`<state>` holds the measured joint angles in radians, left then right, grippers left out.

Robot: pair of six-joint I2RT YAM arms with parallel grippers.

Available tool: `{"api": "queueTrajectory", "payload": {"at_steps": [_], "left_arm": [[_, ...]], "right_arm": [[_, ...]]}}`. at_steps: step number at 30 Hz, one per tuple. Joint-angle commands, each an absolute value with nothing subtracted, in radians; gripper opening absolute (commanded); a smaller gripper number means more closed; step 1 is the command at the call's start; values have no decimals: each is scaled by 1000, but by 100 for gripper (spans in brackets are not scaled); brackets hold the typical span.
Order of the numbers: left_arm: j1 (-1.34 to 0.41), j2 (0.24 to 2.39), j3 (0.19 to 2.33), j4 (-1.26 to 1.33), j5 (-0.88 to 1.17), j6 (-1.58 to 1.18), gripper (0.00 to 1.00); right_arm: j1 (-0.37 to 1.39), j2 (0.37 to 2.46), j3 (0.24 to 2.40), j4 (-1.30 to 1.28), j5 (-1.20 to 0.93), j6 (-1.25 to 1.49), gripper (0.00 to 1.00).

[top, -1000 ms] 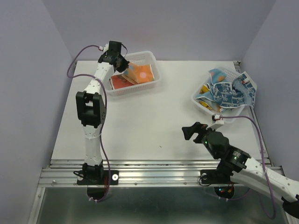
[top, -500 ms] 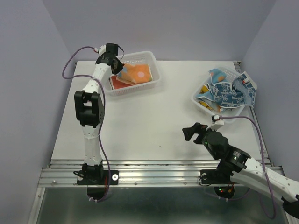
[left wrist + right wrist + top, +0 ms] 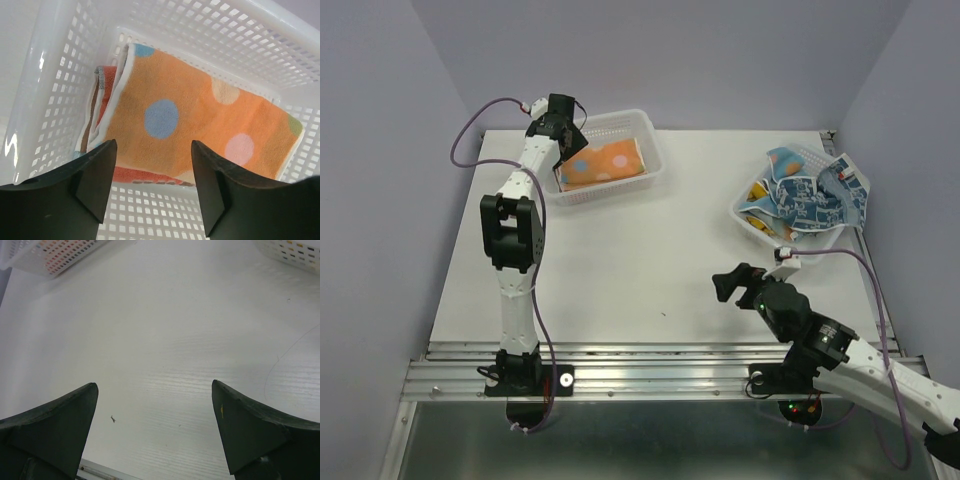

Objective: Fold and stack the towels
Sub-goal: Neatly place the folded towel into the bin, then grab crumpled towel

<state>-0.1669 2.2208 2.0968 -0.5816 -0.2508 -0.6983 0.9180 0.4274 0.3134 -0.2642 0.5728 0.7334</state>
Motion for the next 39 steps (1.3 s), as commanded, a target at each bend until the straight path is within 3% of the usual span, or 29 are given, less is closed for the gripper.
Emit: {"api": "queueTrajectory", "payload": {"at_steps": [1,8,10,11,14,17,21,23,29,39], "left_arm": [[-166,2084,2109,-595,-281,-661,73],[-270,1803,1904,-474,-270,-566,79],[-313,1665,1766,-418,-337,-557,88],[-357,1614,1703,-388,-359,-557,99],[-415,1390,1414,-252,-342,-565,99],[-443,1176,1145,-141,-318,-584,99],[-453,990,881,-100,-296,-653,99],[-454,940,820,-106,-288,-666,99],[-454,946,764,-135,-246,-703,99],[-454,1020,747,-114,-230,-706,99]], "right_arm": [[923,446,405,-265,624,698,100],[923,595,599,-386,748,707,100],[923,699,673,-460,819,776,100],[923,745,751,-566,906,810,100],[919,903,952,-838,1088,983,100],[888,974,1057,-882,1117,976,100],[643,1060,1097,-616,829,636,100],[446,1164,1114,-557,648,574,100],[102,1408,1213,-560,445,561,100],[-20,1630,1239,-491,433,552,99]]}}
